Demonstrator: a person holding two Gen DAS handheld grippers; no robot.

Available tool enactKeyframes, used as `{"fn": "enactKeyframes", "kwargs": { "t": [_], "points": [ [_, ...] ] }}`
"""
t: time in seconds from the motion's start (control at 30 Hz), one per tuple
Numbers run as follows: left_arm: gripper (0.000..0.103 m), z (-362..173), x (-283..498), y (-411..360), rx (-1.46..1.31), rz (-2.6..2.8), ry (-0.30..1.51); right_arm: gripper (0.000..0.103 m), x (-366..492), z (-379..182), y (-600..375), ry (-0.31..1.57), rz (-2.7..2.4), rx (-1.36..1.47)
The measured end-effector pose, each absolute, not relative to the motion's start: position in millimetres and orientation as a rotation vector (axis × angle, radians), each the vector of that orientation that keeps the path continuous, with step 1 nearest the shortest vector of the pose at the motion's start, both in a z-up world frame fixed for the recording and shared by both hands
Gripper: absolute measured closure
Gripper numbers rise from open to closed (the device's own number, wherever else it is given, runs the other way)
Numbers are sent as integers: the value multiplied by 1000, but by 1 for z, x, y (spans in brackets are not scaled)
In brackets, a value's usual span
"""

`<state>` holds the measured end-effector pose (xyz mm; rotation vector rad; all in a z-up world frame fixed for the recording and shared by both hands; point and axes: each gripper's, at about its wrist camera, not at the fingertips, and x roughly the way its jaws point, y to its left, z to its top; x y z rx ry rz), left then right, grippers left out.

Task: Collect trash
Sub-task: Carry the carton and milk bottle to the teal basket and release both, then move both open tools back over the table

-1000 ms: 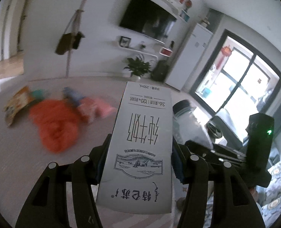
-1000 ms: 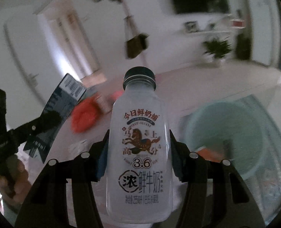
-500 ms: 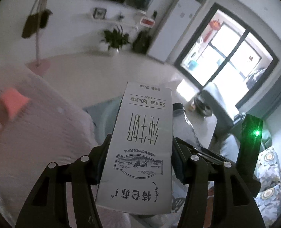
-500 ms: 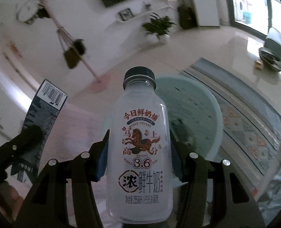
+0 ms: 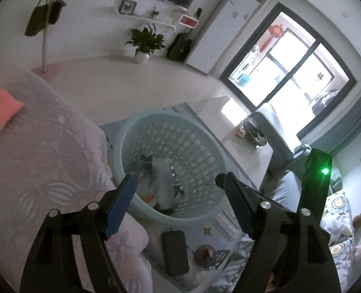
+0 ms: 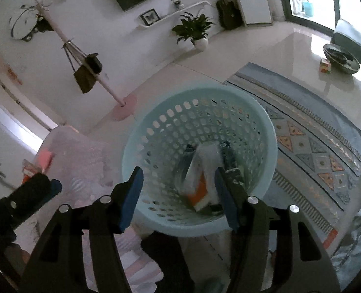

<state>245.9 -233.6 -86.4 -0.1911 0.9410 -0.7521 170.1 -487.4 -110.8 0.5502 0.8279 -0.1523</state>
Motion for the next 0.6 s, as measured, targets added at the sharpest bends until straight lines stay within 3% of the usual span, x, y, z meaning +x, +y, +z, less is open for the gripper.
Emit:
{"fn": "enactKeyframes", "kwargs": {
  "t": [0.33,0.6],
  "points": [
    [29,-33,204,-187,-202,-715,793,46,152,-63,-427,741,-52,377],
    [21,1,193,-101,-297,-568,674,46,161,-28,-342,688,121,242]
  ]
}}
